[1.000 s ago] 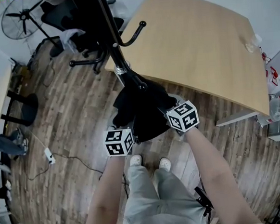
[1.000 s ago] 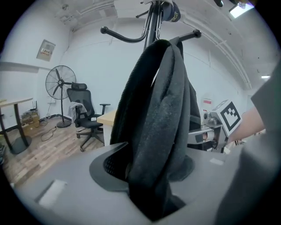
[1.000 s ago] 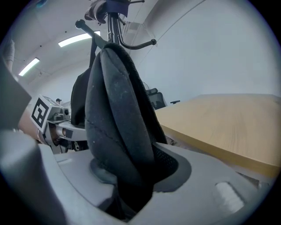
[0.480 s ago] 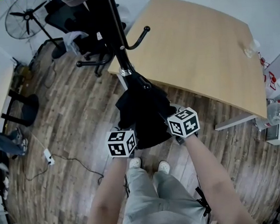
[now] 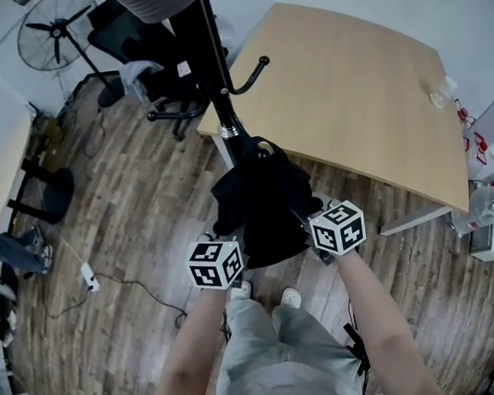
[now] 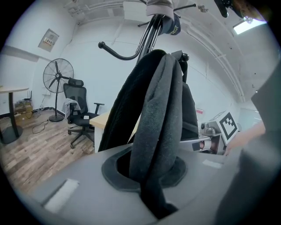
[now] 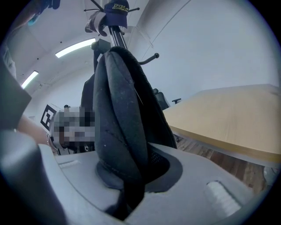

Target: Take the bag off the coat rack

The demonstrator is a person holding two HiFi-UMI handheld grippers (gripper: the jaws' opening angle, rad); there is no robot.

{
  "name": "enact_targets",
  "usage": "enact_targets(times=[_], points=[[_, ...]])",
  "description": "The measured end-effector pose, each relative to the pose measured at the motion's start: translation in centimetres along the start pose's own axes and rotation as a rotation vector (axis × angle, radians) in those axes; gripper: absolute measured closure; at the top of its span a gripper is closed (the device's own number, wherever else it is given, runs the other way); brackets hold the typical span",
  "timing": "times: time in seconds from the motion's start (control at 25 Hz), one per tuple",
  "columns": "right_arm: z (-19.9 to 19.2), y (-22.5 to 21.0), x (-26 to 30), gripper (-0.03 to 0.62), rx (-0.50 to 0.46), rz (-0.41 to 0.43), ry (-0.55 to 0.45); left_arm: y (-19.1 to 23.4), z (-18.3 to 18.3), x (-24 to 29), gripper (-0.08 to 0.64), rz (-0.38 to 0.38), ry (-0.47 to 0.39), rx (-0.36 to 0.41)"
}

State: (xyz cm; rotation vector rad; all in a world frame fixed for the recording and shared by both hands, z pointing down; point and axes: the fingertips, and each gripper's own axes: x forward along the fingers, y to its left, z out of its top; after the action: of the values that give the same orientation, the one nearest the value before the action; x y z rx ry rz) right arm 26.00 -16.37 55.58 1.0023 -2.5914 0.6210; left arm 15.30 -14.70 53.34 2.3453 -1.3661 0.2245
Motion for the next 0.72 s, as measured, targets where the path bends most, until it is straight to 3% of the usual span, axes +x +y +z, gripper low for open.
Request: enact_targets(times=[0.72], points=[[-0.4,1.0,-5.4,0.545,-0.022,-0.092,-0.003,-4.5,0.5,-1.9,0.503,-0.041,-0.029,-0.008]])
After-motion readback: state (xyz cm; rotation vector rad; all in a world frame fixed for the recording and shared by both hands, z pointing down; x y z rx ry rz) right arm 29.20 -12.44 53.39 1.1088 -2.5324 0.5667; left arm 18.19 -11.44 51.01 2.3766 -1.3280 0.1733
